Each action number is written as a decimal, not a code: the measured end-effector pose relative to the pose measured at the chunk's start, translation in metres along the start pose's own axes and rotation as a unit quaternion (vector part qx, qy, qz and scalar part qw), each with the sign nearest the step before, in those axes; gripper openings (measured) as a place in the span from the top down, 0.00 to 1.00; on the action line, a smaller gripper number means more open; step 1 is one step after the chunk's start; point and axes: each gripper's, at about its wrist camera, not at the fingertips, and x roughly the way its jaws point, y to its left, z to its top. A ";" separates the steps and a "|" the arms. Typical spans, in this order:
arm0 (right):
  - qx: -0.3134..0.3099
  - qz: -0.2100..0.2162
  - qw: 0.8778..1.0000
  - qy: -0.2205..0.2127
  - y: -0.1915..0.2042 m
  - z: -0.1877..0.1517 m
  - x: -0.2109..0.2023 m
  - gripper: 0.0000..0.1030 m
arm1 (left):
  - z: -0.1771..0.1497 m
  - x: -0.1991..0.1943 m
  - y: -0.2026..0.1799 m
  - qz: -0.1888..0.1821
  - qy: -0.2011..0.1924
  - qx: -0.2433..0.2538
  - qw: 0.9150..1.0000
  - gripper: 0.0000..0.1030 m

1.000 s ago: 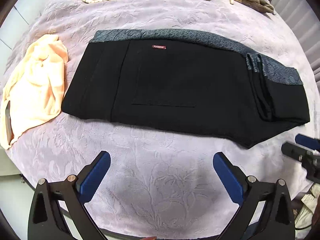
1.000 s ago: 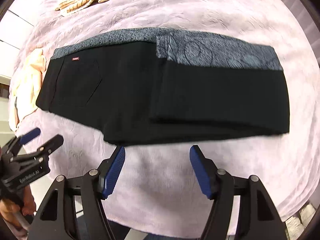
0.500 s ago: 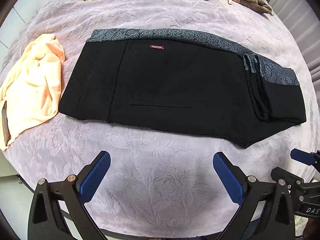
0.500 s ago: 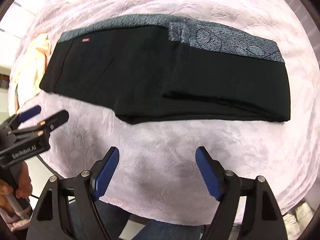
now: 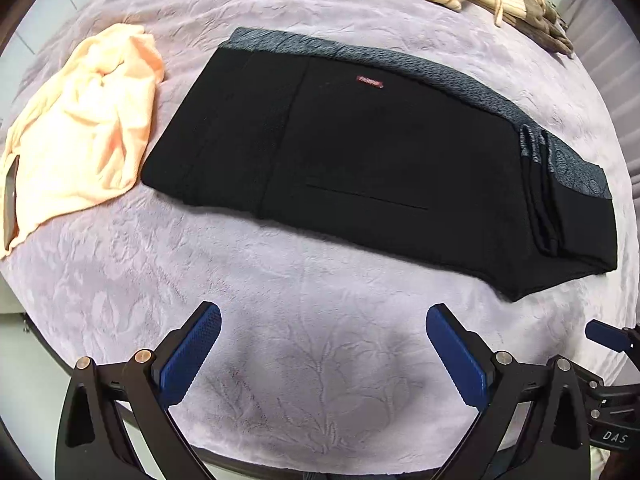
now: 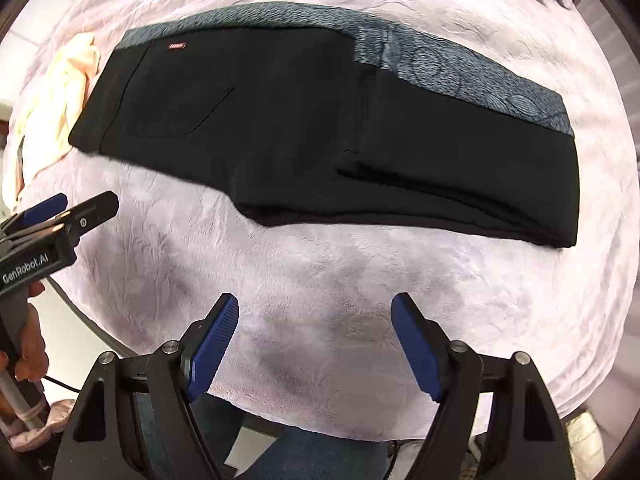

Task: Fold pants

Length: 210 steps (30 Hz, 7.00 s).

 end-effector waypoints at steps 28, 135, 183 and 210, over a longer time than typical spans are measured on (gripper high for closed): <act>0.035 -0.019 0.999 0.030 0.062 -0.016 0.034 0.21 | -0.014 0.042 0.086 -0.028 0.024 -0.019 0.999 0.00; -0.093 0.114 0.989 0.018 0.169 0.236 -0.043 0.21 | 0.058 0.042 0.023 0.111 -0.191 0.117 0.968 0.61; 0.143 0.311 0.939 -0.036 -0.239 0.086 -0.001 0.84 | -0.045 0.042 -0.383 -0.015 -0.195 0.431 0.881 0.58; 0.160 0.124 0.979 -0.024 -0.211 0.024 0.021 0.70 | 0.021 0.082 -0.197 0.018 -0.061 0.192 0.979 0.26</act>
